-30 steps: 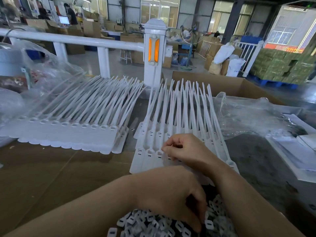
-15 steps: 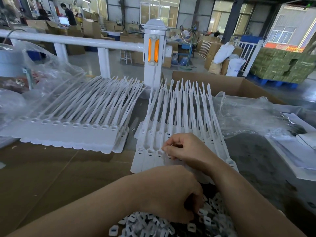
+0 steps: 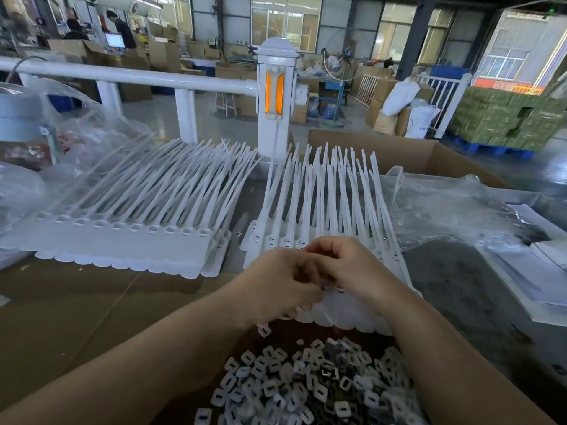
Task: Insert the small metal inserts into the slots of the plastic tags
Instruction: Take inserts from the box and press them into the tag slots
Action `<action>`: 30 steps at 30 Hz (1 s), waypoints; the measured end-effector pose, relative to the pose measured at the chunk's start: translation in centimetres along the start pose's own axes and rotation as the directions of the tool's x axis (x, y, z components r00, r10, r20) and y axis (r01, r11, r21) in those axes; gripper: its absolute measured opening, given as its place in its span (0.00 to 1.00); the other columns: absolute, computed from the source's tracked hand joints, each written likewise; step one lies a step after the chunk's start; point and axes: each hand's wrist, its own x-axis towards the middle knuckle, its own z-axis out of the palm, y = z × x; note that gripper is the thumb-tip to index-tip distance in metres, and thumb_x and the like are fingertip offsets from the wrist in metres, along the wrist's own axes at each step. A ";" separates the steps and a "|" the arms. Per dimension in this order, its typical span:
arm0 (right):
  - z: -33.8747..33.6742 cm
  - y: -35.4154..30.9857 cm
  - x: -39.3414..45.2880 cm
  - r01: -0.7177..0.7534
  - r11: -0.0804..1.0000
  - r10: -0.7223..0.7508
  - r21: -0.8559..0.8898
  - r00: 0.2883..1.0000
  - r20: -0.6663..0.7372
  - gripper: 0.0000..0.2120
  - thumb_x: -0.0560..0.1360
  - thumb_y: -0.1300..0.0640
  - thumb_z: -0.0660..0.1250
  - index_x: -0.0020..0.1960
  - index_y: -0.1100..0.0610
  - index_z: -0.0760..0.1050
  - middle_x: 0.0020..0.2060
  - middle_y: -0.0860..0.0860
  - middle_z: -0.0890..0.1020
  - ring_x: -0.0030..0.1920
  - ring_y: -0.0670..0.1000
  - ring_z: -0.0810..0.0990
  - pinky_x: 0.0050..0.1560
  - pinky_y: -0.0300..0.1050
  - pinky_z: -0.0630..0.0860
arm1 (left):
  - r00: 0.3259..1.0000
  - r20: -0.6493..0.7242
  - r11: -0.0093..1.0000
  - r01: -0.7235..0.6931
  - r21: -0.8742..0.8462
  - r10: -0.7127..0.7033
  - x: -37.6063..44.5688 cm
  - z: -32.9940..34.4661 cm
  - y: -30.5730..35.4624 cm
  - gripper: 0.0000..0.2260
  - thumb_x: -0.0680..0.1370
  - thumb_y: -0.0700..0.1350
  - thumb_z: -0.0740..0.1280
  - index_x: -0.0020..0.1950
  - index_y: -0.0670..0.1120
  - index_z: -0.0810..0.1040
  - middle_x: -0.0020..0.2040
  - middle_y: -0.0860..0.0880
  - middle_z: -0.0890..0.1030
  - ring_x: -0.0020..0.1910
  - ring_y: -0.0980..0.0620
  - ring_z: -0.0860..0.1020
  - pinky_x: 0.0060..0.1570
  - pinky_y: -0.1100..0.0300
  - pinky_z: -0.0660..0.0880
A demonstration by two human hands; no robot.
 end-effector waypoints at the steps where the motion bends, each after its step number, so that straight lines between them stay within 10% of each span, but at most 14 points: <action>1: -0.1 0.0 0.0 0.009 1.000 -0.009 0.023 1.000 -0.005 0.06 0.79 0.56 0.68 0.47 0.50 0.83 0.35 0.46 0.85 0.34 0.42 0.81 0.35 0.33 0.74 | 0.999 -0.034 0.992 0.036 -0.118 -0.041 0.2 -0.4 0.0 0.02 0.76 0.41 0.73 0.46 0.45 0.81 0.35 0.51 0.83 0.35 0.54 0.83 0.40 0.58 0.81; 12: -1.0 0.2 -0.2 0.079 0.979 -0.093 0.187 0.993 0.066 0.04 0.74 0.56 0.69 0.44 0.54 0.83 0.37 0.50 0.83 0.35 0.44 0.77 0.37 0.38 0.74 | 0.996 -0.064 0.861 0.023 -0.507 -0.064 -0.1 -2.6 -0.6 0.04 0.73 0.37 0.74 0.44 0.41 0.81 0.41 0.44 0.86 0.38 0.53 0.84 0.38 0.64 0.80; 30: -0.5 0.2 0.1 0.077 0.985 -0.074 0.156 0.997 -0.023 0.06 0.79 0.57 0.68 0.47 0.55 0.83 0.35 0.48 0.83 0.34 0.43 0.76 0.36 0.38 0.74 | 0.981 -0.193 0.956 -0.020 -0.292 -0.039 0.1 -2.3 -0.6 0.05 0.79 0.44 0.69 0.45 0.45 0.83 0.36 0.51 0.84 0.33 0.59 0.79 0.34 0.68 0.75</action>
